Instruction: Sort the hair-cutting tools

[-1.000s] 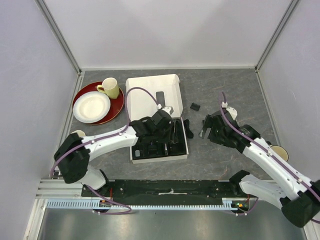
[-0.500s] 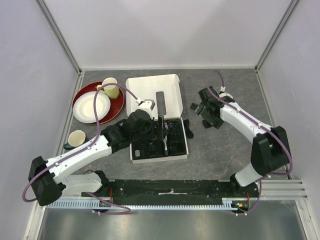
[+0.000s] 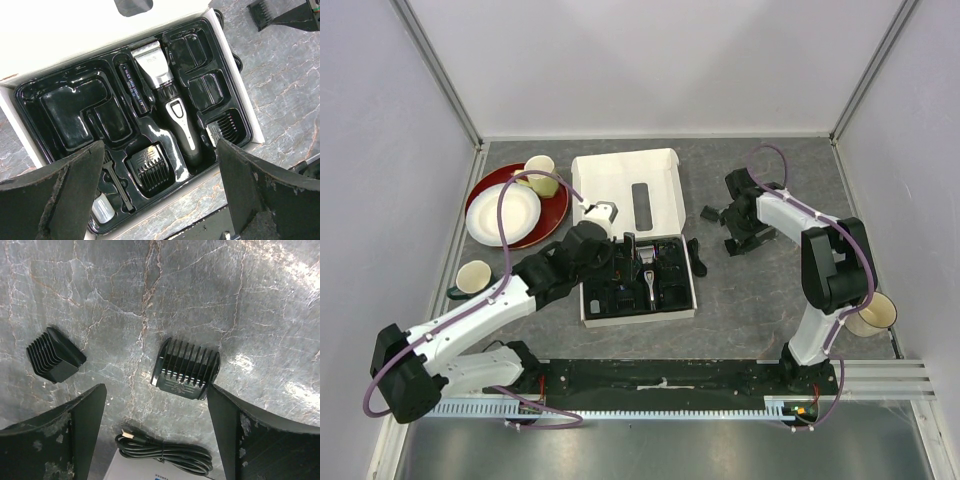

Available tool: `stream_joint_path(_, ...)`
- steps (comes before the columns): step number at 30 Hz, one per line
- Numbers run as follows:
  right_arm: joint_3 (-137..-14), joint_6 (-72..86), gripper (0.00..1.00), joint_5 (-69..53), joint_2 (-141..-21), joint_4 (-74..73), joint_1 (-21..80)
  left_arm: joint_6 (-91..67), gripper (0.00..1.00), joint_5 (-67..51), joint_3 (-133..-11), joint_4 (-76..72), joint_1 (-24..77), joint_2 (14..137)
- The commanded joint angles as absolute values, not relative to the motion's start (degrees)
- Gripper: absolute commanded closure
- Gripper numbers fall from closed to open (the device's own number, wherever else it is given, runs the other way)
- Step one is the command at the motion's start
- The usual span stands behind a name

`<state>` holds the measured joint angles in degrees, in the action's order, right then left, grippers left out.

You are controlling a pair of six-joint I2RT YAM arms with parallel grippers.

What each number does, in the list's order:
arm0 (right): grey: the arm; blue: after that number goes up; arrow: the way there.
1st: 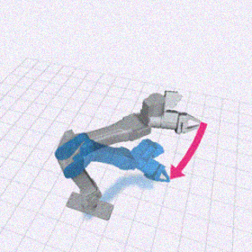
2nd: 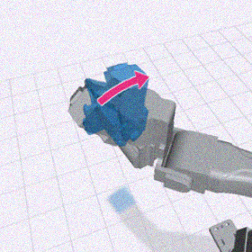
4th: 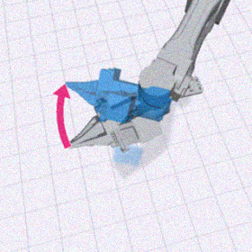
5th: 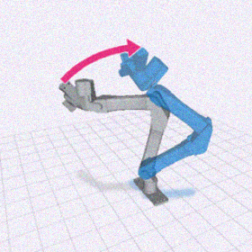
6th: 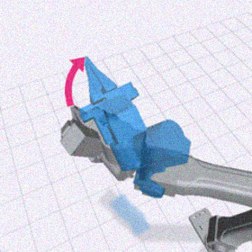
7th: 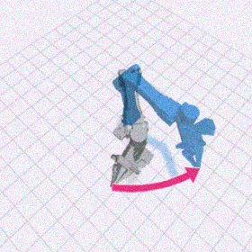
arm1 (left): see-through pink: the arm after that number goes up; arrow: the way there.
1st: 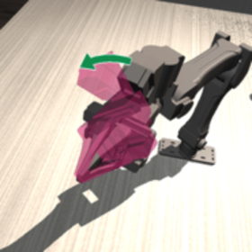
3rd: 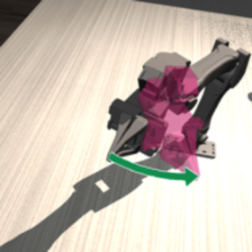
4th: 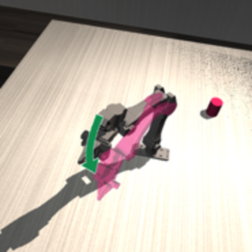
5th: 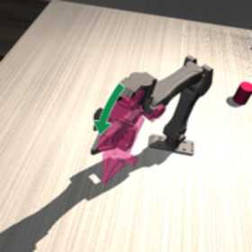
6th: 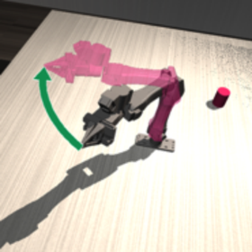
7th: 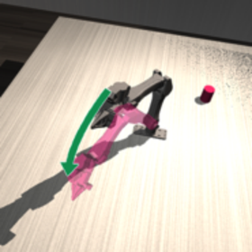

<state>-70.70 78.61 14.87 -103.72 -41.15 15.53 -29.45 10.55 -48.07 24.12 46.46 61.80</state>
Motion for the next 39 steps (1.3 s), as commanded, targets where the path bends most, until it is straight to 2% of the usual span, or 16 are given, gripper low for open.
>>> stream_joint_path(1,-70.1,84.3,0.12,15.9,-102.8,-40.3,15.0,-27.0,0.0,11.4,-47.5,22.2,46.1,60.6)
stream_joint_path(22,-67.7,84.7,0.18,15.9,-106.3,-39.6,13.4,-27.2,0.0,12.7,-46.6,21.7,46.0,61.6)
stream_joint_path(29,-66.1,84.6,0.4,14.4,-104.9,-37.9,13.4,-27.2,0.0,12.0,-46.8,21.7,45.9,61.6)
stream_joint_path(34,-65.2,84.6,0.51,13.8,-102.3,-36.7,13.4,-27.6,0.0,11.0,-47.0,21.8,45.8,61.4)
stream_joint_path(39,-64.2,83.7,0.54,12.2,-97.0,-36.7,13.4,-26.7,0.0,6.3,-47.6,19.8,45.8,61.7)
